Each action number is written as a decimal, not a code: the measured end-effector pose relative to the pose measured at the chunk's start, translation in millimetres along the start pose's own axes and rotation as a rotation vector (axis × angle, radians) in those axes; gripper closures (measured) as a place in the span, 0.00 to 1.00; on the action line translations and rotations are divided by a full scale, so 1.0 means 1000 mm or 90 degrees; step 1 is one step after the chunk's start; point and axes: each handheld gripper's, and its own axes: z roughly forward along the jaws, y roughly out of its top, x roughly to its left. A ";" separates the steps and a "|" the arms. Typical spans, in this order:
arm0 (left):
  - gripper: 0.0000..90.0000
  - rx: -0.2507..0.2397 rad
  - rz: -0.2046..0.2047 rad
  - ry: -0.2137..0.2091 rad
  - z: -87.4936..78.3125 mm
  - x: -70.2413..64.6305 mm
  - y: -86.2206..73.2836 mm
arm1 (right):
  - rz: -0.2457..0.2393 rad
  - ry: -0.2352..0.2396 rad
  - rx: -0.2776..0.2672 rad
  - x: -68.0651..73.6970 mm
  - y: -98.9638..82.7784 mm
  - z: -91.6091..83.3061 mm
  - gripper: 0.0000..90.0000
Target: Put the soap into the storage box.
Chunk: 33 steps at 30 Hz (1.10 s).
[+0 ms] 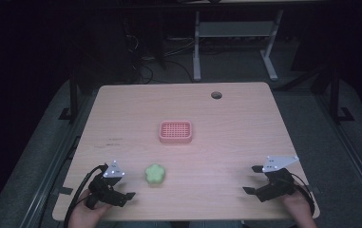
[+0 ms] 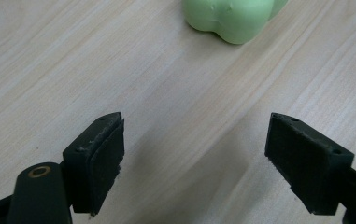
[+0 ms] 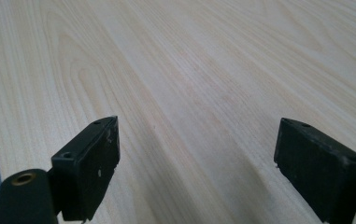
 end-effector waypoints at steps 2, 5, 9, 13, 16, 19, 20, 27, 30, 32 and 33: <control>0.22 -0.003 0.000 0.000 0.000 -0.001 0.000 | 0.001 -0.001 -0.001 0.000 0.000 0.000 0.15; 0.22 -0.005 0.004 0.002 0.000 -0.002 0.001 | 0.000 -0.001 0.000 0.000 0.000 0.000 0.15; 0.22 -0.007 0.006 -0.002 0.000 -0.003 0.003 | -0.001 -0.002 0.000 0.001 0.000 0.000 0.15; 0.22 -0.002 0.013 -0.001 0.001 -0.005 0.005 | -0.005 -0.002 -0.002 0.001 0.000 0.000 0.15; 0.22 -0.005 0.017 -0.004 0.001 -0.006 0.008 | -0.005 -0.002 -0.002 0.001 0.000 0.000 0.15; 0.22 -0.012 0.018 -0.001 0.000 -0.008 0.011 | -0.004 -0.002 -0.003 0.001 0.000 0.000 0.15; 0.22 -0.013 0.021 -0.001 0.000 -0.008 0.013 | -0.005 -0.001 -0.002 0.001 0.000 0.000 0.15; 0.22 0.004 0.043 0.000 0.005 -0.015 0.022 | -0.004 0.000 -0.002 0.002 0.000 0.000 0.15; 0.22 0.003 0.046 -0.003 0.005 -0.016 0.024 | -0.003 0.000 -0.002 0.002 0.000 0.000 0.15; 0.22 0.002 0.047 -0.003 0.006 -0.016 0.026 | -0.004 -0.001 -0.002 0.001 0.000 0.000 0.15; 0.22 0.000 0.047 -0.003 0.006 -0.017 0.027 | -0.002 -0.001 -0.002 0.001 0.000 0.000 0.15</control>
